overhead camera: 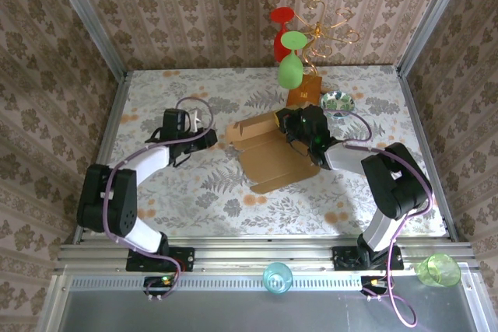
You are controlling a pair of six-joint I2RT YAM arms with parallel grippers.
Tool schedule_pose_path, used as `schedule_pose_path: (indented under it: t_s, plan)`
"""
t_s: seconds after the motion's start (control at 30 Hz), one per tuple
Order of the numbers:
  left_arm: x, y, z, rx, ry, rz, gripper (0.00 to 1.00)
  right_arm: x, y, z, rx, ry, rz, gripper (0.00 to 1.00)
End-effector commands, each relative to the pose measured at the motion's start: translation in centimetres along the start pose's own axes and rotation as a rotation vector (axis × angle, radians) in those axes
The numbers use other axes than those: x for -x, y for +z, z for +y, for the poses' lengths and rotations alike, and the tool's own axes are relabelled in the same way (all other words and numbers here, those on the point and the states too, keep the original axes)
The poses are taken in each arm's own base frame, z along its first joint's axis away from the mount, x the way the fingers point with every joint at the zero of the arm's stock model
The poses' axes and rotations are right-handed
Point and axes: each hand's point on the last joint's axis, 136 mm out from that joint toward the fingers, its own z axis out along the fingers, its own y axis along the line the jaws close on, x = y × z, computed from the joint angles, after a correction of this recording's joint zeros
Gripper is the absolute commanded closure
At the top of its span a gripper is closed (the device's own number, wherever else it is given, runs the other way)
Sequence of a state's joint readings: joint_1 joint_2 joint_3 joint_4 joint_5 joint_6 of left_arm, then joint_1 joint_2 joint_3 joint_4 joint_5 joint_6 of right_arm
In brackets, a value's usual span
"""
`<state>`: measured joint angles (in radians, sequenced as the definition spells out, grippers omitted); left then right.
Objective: Fold the paper box
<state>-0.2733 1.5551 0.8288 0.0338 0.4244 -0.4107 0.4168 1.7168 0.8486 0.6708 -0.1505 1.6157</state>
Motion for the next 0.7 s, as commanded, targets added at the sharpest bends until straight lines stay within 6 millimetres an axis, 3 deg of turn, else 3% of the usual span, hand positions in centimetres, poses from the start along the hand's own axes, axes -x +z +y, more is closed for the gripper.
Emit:
schedule_pose_path:
  t_s: [0.0, 0.13, 0.67]
  plan:
    - [1.1, 1.1, -2.3, -0.078, 0.218, -0.011, 0.62, 0.1, 0.6, -1.3, -0.06, -0.015, 0.02, 1.0]
    - [0.7, 2.1, -4.3, -0.149, 0.307, -0.01, 0.6, 0.3, 1.0, -1.1, -0.047, -0.013, 0.028, 1.0]
    - [-1.6, 1.8, -7.8, -0.277, 0.382, -0.046, 0.58, 1.1, 2.2, -1.1, 0.043, -0.032, 0.099, 1.0]
